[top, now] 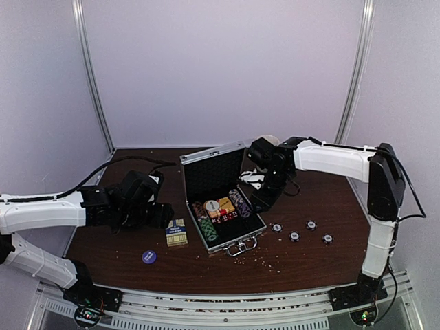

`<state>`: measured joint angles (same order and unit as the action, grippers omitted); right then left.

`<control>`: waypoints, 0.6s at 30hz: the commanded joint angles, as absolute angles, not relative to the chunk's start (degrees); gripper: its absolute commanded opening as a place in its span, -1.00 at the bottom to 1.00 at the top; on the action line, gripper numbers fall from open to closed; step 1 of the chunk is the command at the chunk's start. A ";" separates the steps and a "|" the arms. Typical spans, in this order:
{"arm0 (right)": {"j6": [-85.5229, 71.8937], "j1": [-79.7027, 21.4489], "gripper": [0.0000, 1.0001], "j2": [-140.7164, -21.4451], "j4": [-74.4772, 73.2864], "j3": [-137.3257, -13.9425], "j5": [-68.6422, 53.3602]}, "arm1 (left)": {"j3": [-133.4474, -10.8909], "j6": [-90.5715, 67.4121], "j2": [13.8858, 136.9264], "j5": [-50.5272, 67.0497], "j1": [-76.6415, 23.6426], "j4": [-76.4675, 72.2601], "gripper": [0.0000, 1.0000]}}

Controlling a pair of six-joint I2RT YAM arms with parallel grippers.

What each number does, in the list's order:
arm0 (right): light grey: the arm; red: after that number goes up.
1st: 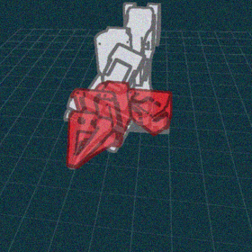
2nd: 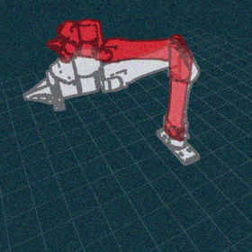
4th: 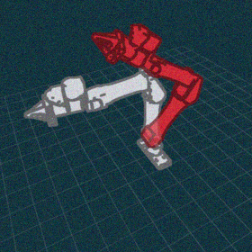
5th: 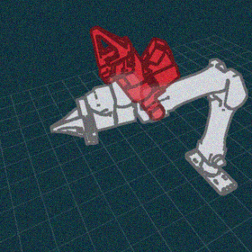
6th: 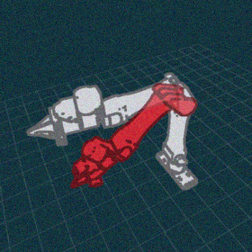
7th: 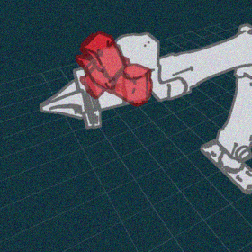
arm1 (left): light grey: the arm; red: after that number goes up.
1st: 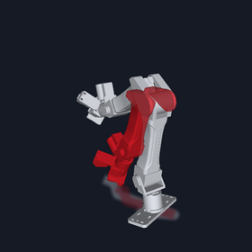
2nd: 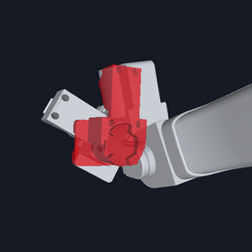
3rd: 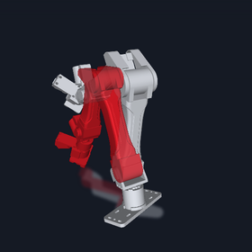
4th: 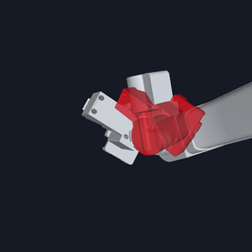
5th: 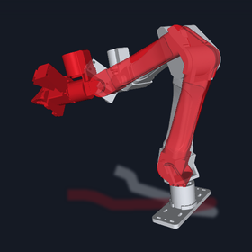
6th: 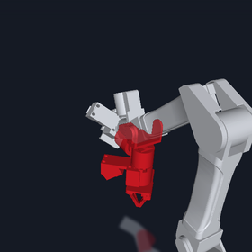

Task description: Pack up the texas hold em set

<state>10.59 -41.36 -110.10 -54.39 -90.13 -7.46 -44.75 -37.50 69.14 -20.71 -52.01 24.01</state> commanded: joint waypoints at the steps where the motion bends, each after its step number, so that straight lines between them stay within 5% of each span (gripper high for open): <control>1: 10.79 -43.76 -0.19 -115.52 -55.50 -98.15 -8.62 | -43.44 -38.69 65.80 -22.38 -51.86 23.69 0.40; 12: 9.24 -48.01 -0.19 -130.88 -58.16 -119.99 -5.46 | -41.40 -40.47 61.59 -23.74 -51.86 25.76 0.40; 18: 9.05 -48.15 -0.15 -132.85 -58.87 -120.81 -4.35 | -40.81 -40.86 60.44 -24.32 -51.86 26.39 0.40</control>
<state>9.80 -47.79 -132.42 -57.30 -120.49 -6.17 -41.80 -39.86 61.73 -22.81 -52.01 26.22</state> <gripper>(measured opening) 0.466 0.701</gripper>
